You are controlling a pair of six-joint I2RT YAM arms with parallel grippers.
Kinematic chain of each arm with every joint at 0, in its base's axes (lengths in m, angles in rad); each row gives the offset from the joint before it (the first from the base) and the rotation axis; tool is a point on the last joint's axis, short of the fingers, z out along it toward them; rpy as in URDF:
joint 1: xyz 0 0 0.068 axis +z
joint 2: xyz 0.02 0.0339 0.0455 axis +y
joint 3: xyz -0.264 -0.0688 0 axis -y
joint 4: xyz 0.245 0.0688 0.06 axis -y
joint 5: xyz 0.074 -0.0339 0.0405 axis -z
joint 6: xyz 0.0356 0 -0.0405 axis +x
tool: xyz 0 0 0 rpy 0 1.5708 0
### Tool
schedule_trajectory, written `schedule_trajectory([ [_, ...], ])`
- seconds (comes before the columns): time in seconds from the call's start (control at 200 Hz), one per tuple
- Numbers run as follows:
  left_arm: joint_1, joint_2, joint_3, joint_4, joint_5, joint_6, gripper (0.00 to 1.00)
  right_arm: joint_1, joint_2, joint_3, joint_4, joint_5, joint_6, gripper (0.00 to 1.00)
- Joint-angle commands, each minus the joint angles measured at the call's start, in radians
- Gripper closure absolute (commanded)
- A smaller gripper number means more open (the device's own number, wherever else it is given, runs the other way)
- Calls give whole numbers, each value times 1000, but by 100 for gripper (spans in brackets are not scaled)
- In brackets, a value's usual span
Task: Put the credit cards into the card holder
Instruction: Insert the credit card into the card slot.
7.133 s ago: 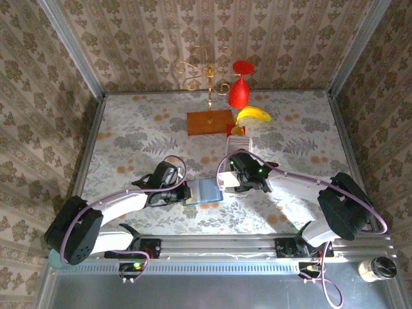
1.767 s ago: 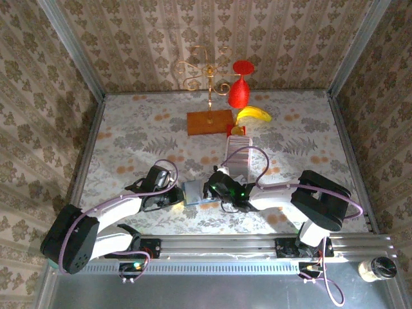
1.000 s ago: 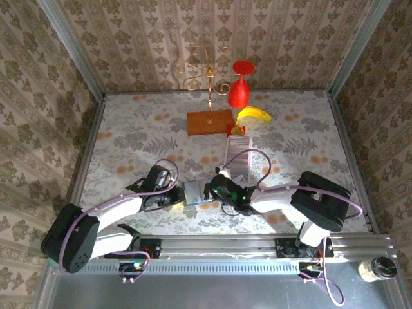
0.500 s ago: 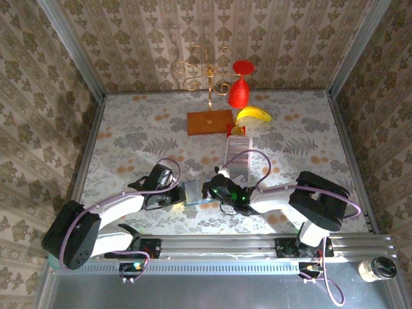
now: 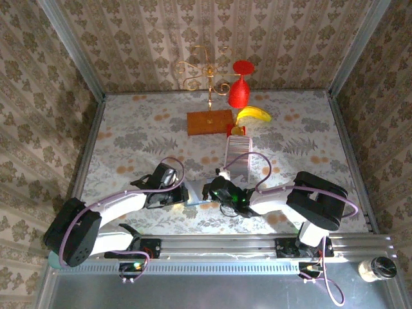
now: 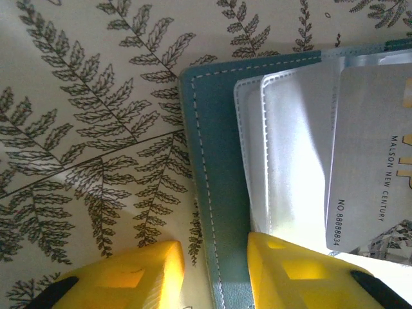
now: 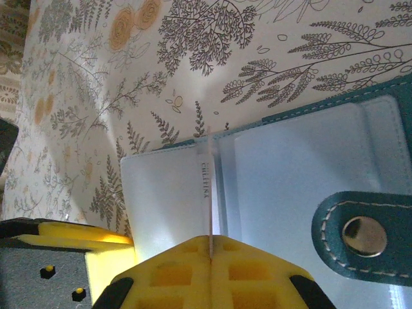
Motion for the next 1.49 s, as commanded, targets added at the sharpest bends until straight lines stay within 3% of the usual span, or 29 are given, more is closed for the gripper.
schedule_trajectory([
  [0.0,-26,50,0,-24,-31,38,65,14,27,-7,31,40,31,100],
  [0.285,-26,-17,5,-100,-118,18,74,17,50,-44,138,29,89,100],
  [0.735,-25,-122,19,-151,-174,3,59,19,31,-74,151,53,95,100],
  [0.91,-35,-18,83,-110,-57,48,56,20,19,-67,150,46,84,100],
  [1.26,-103,126,151,-128,-115,79,52,22,21,-75,158,49,91,100],
  [1.49,-111,201,158,-149,-142,89,66,28,-4,-63,150,53,60,100],
])
